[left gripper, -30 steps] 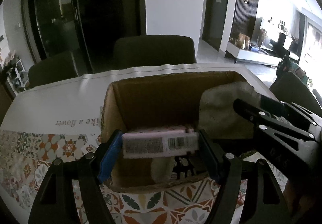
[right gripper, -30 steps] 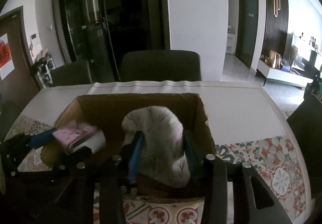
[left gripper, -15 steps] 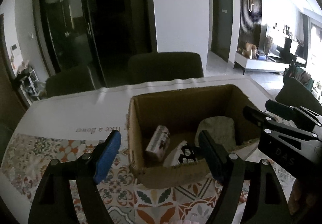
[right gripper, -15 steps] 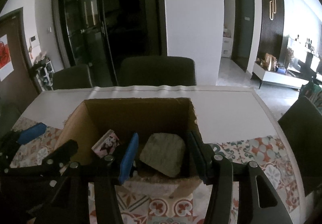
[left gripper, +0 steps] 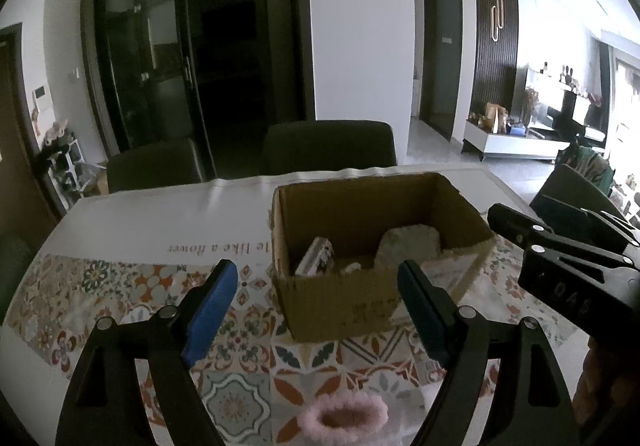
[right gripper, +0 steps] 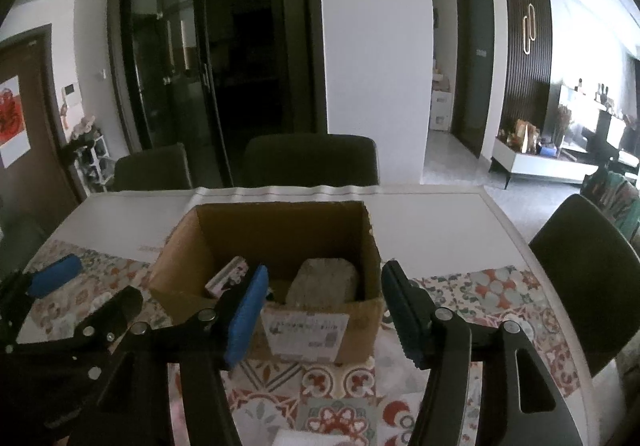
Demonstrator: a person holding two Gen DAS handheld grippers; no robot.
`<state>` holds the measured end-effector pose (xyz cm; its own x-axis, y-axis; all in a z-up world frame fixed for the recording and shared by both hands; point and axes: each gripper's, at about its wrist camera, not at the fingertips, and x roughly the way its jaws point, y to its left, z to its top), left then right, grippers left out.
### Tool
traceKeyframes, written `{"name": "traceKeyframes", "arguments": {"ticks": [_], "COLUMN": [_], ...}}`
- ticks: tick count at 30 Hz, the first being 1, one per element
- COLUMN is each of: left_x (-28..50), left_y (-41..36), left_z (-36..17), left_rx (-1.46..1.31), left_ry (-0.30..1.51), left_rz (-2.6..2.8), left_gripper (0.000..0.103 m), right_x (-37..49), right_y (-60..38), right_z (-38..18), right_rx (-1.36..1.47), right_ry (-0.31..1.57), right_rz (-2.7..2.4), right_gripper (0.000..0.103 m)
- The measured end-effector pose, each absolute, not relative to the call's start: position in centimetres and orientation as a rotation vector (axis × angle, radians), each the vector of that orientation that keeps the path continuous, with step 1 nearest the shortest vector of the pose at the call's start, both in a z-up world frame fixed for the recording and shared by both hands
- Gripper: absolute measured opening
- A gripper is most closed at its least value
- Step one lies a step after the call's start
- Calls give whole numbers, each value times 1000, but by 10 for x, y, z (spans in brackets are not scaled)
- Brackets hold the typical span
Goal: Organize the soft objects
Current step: 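Move both tools back toward the pink headband and pink bowl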
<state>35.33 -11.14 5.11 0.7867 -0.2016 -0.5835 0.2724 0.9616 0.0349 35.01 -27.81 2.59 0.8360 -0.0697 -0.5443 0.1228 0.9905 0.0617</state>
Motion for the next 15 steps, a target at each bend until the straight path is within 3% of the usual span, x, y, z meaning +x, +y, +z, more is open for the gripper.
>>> {"name": "traceKeyframes", "arguments": {"ticks": [11,15], "left_x": [307,292], "left_y": [-99,-94], "left_z": [37,29], "left_rx": [132,130], "left_ry": [625,628], "left_rz": [-246,-238], "left_gripper": [86,87], "right_x": [304,290], "right_y": [-263,-262], "right_z": [20,14], "right_rx": [69,66], "right_ry": [559,561], "right_rz": [-109,-119], "right_gripper": [66,75]}}
